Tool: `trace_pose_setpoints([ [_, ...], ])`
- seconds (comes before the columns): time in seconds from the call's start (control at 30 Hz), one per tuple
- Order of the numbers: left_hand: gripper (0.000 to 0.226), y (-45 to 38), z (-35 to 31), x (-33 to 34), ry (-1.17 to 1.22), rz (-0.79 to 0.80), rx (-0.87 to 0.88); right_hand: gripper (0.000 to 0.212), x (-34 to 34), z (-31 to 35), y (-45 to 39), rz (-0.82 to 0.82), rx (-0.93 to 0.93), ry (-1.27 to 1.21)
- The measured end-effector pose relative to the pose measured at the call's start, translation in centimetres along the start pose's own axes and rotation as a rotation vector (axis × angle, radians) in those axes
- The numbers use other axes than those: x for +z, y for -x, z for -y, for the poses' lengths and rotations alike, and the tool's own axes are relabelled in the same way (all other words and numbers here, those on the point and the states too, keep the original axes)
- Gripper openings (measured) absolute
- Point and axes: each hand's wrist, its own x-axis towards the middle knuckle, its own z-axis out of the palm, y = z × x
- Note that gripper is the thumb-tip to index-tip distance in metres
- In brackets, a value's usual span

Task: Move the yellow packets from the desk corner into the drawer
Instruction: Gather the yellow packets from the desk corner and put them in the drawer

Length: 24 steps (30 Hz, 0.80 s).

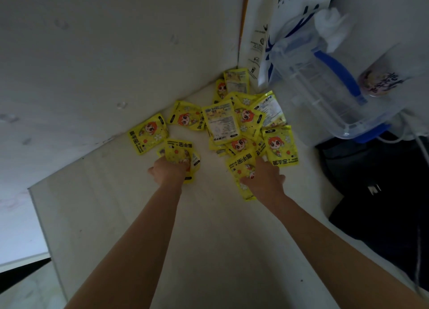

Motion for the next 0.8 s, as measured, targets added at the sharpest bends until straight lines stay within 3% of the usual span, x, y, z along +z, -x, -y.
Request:
trace_pose_setpoints([
  [0.37,0.032,1.7,0.3,-0.2,0.137,0.028,0.059,0.038,0.0,-0.2,1.4,-0.040,-0.085,-0.050],
  [0.53,0.029,2.2,0.8,-1.2,0.181,0.088,0.150,0.059,-2.1,-1.7,1.1,-0.063,-0.001,-0.225],
  [0.73,0.034,2.0,1.1,-2.7,0.221,0.084,0.216,0.057,-4.6,-3.5,-1.0,-0.100,0.084,-0.372],
  [0.8,0.048,2.1,0.6,-3.0,0.229,0.066,0.253,0.057,-5.1,-4.3,-2.2,-0.150,0.067,-0.420],
])
